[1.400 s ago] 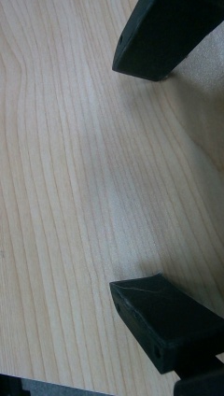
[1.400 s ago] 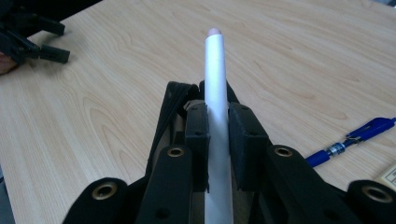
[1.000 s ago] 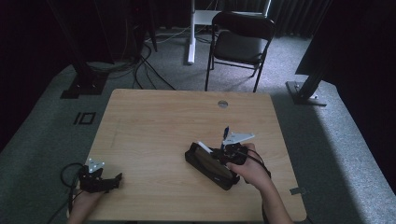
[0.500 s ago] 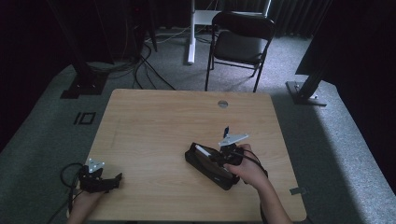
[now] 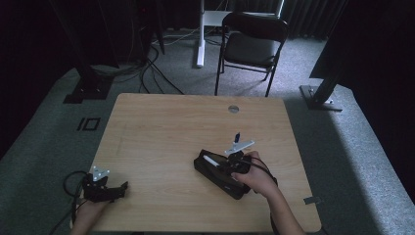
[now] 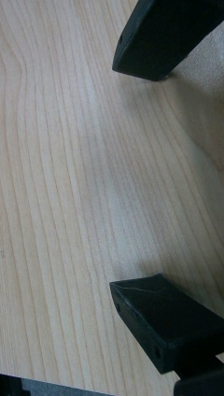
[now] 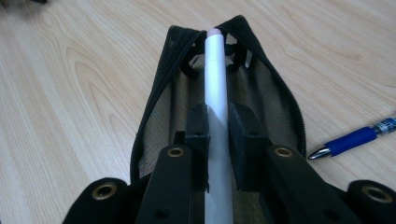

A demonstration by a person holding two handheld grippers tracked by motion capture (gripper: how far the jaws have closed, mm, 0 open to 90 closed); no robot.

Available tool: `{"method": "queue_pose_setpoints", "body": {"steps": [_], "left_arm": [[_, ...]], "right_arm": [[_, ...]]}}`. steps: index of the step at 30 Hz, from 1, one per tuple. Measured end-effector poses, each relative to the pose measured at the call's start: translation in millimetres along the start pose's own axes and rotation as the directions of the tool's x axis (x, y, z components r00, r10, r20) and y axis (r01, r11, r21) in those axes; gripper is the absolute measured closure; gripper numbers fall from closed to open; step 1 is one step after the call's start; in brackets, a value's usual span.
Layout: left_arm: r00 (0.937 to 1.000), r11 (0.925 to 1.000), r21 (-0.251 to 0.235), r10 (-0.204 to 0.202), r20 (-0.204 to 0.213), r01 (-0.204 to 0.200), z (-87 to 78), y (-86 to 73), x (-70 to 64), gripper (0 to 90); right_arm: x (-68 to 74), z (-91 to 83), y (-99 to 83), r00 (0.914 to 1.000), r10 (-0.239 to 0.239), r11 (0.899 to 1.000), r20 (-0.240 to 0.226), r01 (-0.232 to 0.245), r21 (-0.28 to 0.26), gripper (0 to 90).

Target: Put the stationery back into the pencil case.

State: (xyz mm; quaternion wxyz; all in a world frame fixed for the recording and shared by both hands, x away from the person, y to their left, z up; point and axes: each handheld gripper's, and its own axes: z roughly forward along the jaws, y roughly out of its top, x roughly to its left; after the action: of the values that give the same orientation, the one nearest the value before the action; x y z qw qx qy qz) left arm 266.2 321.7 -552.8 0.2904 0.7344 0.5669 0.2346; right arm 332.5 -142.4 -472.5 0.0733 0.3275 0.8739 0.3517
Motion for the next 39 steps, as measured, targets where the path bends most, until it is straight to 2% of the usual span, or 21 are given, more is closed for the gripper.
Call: {"method": "queue_pose_setpoints", "body": {"steps": [22, 29, 39], "left_arm": [[1.0000, 1.0000, 0.001, 0.000, 0.000, 0.000, -0.1, 0.0, 0.0, 0.3], [1.0000, 1.0000, 0.000, 0.000, 0.000, 0.000, 0.0, 0.0, 0.0, 0.3], [1.0000, 1.0000, 0.000, 0.000, 0.000, 0.000, 0.0, 0.0, 0.0, 0.3]], "right_arm": [[5.7, 19.5, 6.0, 0.9986, -0.036, 0.996, 0.039, 0.033, 0.080, 78.5], [7.9, 29.5, 8.8, 0.9976, -0.054, 0.992, 0.044, 0.049, 0.118, 78.5], [8.6, 40.1, 10.2, 0.9966, -0.056, 0.988, 0.061, 0.046, 0.149, 78.5]]}}
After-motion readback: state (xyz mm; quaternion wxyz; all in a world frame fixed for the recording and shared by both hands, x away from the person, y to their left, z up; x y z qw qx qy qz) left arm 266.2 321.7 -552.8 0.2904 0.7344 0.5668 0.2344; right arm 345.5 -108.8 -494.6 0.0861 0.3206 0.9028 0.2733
